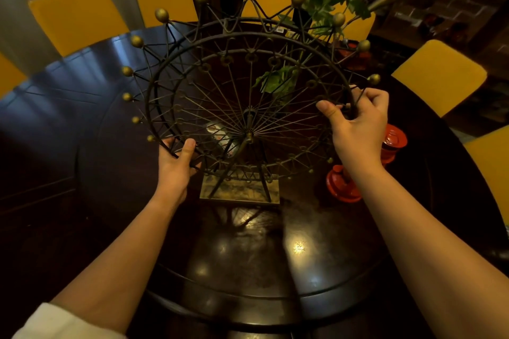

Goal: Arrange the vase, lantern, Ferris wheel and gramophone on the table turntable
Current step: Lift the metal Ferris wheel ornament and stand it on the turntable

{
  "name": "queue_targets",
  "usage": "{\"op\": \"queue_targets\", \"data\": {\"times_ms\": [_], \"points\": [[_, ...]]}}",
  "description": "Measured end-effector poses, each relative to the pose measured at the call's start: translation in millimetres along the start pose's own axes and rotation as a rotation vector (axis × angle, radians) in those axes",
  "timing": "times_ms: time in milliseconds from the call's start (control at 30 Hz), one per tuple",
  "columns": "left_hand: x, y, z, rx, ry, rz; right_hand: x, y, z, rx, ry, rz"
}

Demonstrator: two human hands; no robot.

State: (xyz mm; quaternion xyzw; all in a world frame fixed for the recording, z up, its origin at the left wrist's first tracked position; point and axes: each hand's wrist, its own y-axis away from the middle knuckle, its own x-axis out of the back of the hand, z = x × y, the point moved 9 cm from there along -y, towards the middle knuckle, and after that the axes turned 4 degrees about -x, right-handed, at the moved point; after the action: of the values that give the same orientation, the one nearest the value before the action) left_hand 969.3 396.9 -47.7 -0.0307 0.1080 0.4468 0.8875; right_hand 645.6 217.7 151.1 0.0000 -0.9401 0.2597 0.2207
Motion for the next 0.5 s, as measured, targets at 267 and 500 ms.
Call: {"op": "queue_targets", "data": {"times_ms": [267, 500], "points": [[-2.5, 3.5, -2.4, 0.038, -0.027, -0.028, -2.0, 0.5, -1.8, 0.0, 0.023, -0.04], [-4.4, 14.4, -17.3, 0.112, -0.003, 0.038, -2.2, 0.3, -14.3, 0.029, 0.051, -0.046]]}}
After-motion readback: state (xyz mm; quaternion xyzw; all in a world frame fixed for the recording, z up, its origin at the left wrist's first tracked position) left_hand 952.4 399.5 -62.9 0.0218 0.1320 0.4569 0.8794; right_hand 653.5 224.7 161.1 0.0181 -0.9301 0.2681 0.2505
